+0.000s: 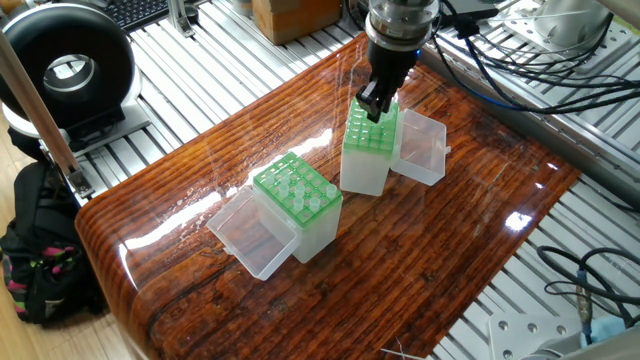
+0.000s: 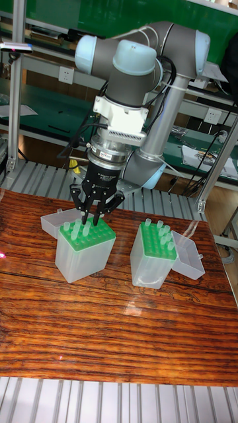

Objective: Transfer all large pipette tips from one holder to another

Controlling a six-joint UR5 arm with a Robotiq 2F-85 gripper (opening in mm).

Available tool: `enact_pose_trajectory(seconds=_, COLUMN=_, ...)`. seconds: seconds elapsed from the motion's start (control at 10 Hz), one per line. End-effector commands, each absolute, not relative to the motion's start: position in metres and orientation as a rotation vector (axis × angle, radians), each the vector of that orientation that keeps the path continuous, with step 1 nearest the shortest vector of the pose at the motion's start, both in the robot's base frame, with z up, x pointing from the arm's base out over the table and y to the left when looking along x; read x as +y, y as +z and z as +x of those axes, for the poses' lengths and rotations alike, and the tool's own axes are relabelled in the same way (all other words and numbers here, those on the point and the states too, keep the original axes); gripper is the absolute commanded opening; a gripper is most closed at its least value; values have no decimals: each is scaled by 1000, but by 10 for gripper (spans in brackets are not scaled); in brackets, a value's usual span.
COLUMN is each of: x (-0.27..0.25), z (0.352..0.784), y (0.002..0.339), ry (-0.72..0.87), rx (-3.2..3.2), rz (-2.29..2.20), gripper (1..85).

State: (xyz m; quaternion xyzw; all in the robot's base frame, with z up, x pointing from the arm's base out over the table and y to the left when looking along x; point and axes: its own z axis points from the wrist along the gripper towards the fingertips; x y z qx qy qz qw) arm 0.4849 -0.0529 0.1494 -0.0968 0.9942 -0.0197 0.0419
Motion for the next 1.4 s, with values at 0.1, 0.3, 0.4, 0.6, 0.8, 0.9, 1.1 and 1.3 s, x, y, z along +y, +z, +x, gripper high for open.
enact_pose_trajectory(seconds=0.1, x=-49, z=492, y=147, ry=-42, rx=3021, rz=-292, gripper=303)
enact_pose_trajectory(seconds=0.3, x=-50, z=491, y=145, ry=-52, rx=3026, rz=-309, gripper=303)
enact_pose_trajectory(seconds=0.4, x=-51, z=488, y=145, ry=-54, rx=3030, rz=-317, gripper=303)
enact_pose_trajectory(seconds=0.6, x=-54, z=486, y=143, ry=-63, rx=3032, rz=-334, gripper=303)
enact_pose_trajectory(seconds=0.8, x=-56, z=485, y=143, ry=-67, rx=3031, rz=-353, gripper=303)
enact_pose_trajectory(seconds=0.9, x=-57, z=484, y=143, ry=-58, rx=3029, rz=-364, gripper=300)
enact_pose_trajectory(seconds=1.1, x=-58, z=482, y=144, ry=-49, rx=3029, rz=-382, gripper=297)
enact_pose_trajectory(seconds=1.3, x=-59, z=481, y=144, ry=-49, rx=3028, rz=-391, gripper=290)
